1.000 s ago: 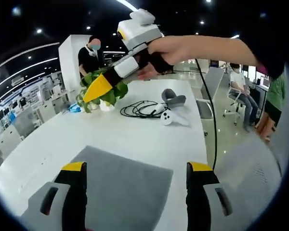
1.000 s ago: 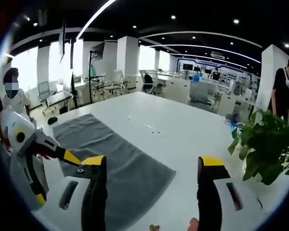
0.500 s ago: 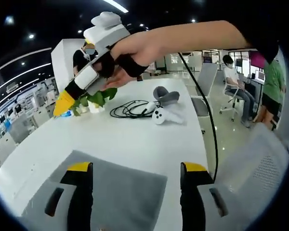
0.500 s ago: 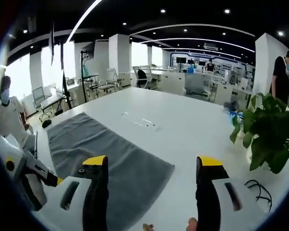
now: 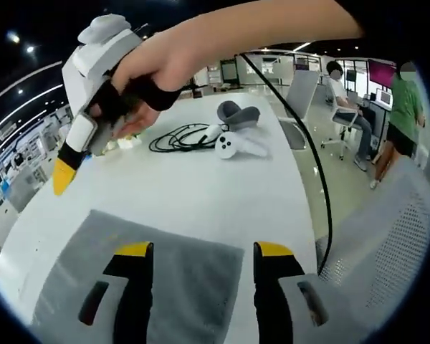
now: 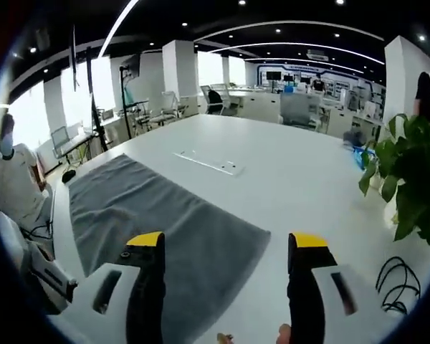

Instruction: Fold the towel on the table until its edges align and the towel forms a compact rectangular stack.

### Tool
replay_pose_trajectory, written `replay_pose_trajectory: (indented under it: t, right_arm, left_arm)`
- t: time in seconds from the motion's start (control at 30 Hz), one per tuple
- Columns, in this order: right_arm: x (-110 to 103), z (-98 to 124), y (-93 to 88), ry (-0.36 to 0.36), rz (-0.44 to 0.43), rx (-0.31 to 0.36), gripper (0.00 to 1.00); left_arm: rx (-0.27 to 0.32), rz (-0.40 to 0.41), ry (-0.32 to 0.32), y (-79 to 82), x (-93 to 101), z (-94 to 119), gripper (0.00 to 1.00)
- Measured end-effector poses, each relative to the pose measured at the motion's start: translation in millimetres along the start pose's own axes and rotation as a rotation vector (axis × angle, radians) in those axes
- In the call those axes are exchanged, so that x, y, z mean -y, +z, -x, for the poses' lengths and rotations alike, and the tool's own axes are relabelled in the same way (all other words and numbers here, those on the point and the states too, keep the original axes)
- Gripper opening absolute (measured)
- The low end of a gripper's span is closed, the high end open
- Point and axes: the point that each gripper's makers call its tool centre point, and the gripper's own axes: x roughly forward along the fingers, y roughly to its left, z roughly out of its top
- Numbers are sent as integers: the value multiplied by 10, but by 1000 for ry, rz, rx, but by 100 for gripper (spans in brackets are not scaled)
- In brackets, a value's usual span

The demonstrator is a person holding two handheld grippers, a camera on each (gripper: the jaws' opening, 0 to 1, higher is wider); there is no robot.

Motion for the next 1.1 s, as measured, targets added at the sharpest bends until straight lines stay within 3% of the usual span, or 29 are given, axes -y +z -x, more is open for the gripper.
replay_pose_trajectory:
  t: [0.43,0.57,0.87,1.1]
  right_arm:
    - [104,-207,-191,3,-8,-14,62]
    - [127,-300,-233,-5,-35,-11,60]
    - [122,-495,-368,4,-55,-50,56]
    - [155,-599,-457,5,-72,-73,51]
  left_arm:
    - [-54,-11,-73,-186,229,-229,39]
    - [-62,2,-86,-215,264,-270,28]
    - [-81,14,-101,-246,298,-372,25]
    - [-104,12,-154,-327,356,-452,23]
